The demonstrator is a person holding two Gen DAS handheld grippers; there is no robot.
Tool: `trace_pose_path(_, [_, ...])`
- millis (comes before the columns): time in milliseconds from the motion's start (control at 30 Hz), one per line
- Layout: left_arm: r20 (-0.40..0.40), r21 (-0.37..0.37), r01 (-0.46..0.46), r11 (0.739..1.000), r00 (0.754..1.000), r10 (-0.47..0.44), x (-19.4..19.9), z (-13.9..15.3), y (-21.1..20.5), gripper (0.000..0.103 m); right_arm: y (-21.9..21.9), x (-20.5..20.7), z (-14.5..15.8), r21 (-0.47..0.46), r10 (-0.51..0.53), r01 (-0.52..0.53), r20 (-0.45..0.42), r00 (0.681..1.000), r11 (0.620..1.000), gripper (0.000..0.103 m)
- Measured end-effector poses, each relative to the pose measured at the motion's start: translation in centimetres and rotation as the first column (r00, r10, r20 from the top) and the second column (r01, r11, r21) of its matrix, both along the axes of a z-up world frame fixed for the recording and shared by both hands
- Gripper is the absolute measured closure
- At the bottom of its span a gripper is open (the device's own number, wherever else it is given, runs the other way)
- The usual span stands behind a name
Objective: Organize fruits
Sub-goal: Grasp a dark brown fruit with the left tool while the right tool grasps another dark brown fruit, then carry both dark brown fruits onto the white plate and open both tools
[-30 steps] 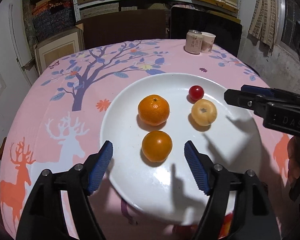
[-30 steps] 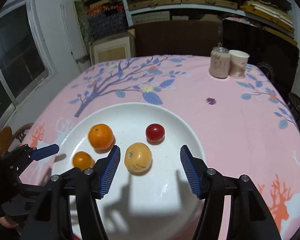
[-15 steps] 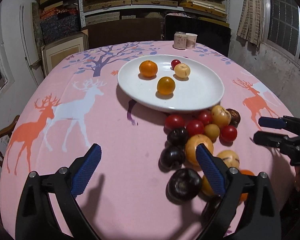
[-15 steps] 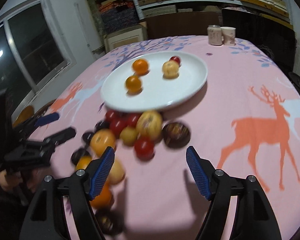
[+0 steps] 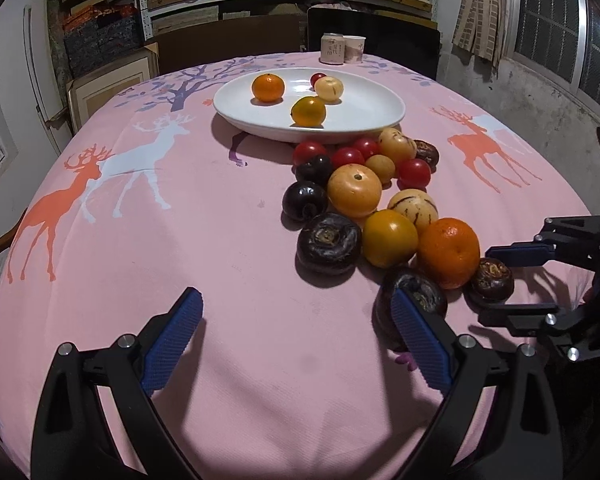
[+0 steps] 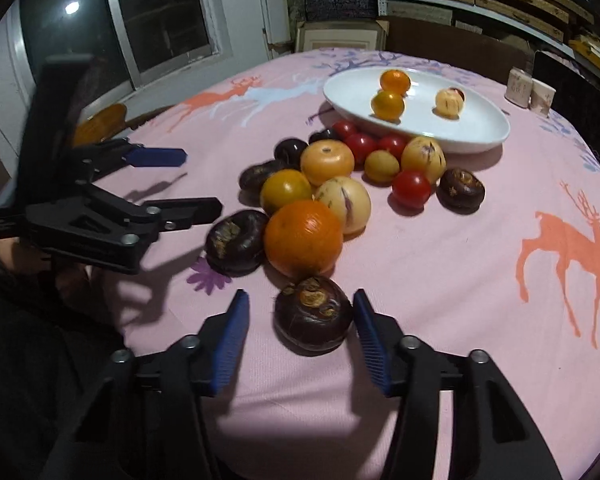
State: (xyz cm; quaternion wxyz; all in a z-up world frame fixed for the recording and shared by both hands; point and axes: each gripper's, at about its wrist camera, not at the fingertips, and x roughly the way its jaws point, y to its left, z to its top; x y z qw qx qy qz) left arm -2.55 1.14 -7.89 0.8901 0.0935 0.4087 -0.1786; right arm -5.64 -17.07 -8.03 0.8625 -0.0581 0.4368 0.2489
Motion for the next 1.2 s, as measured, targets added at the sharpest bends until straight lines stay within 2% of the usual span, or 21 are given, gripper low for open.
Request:
trace_pose_path(33, [0.002, 0.004, 0.003, 1.000, 1.000, -0.003, -0.1, 0.0, -0.1, 0.010, -0.1, 0.1, -0.2, -0.004, -0.016, 0.016, -0.001, 1.000, 1.000, 0.063])
trace_pose_path(100, [-0.001, -0.001, 0.011, 1.000, 1.000, -0.011, -0.2, 0.1, -0.3, 0.010, -0.7, 0.2, -0.2, 0.026, -0.029, 0.029, -0.012, 1.000, 0.999, 0.063])
trace_pose_path(233, [0.001, 0.008, 0.050, 0.999, 0.999, -0.050, -0.7, 0.2, -1.1, 0.010, -1.1, 0.0, -0.1, 0.020, -0.045, 0.045, -0.008, 0.999, 0.999, 0.063])
trace_pose_path(467, [-0.010, 0.000, 0.166, 0.986, 0.986, -0.166, -1.6, -0.1, -3.7, 0.011, -2.7, 0.5, 0.8, 0.054, -0.140, 0.139, 0.026, 0.990, 0.989, 0.063])
trace_pose_path(533, [-0.032, 0.005, 0.183, 0.983, 0.983, -0.182, -1.3, -0.6, -4.7, 0.027, -3.1, 0.5, 1.1, 0.062, -0.161, 0.158, 0.034, 0.986, 0.985, 0.063])
trace_pose_path(600, [-0.061, 0.011, 0.182, 0.983, 0.982, -0.181, -0.8, -1.3, -5.2, 0.034, -3.4, 0.4, 1.2, 0.067, -0.175, 0.172, 0.041, 0.984, 0.983, 0.063])
trace_pose_path(667, [-0.059, -0.001, 0.177, 0.984, 0.982, -0.177, -0.7, -1.5, -5.3, 0.036, -3.5, 0.5, 1.3, 0.072, -0.183, 0.180, 0.045, 0.982, 0.981, 0.063])
trace_pose_path(700, [-0.059, -0.002, 0.183, 0.983, 0.981, -0.183, -0.7, -1.5, -5.4, 0.043, -3.6, 0.5, 1.3, 0.073, -0.187, 0.183, 0.045, 0.981, 0.980, 0.063])
trace_pose_path(733, [-0.055, -0.004, 0.191, 0.982, 0.980, -0.191, -0.8, -1.4, -5.5, 0.055, -3.8, 0.5, 1.3, 0.076, -0.190, 0.186, 0.044, 0.981, 0.980, 0.063])
trace_pose_path(767, [-0.051, -0.008, 0.205, 0.979, 0.977, -0.205, -1.0, -1.4, -5.6, 0.061, -3.8, 0.6, 1.3, 0.078, -0.192, 0.188, 0.042, 0.981, 0.979, 0.063])
trace_pose_path(933, [-0.062, -0.033, 0.198, 0.980, 0.978, -0.200, -1.0, -1.4, -5.2, 0.061, -3.9, 0.7, 1.4, 0.085, -0.200, 0.196, 0.041, 0.979, 0.977, 0.063])
trace_pose_path(1200, [-0.055, -0.034, 0.190, 0.981, 0.980, -0.192, -1.1, -1.1, -4.8, 0.061, -4.1, 0.8, 1.6, 0.094, -0.205, 0.201, 0.041, 0.978, 0.975, 0.063])
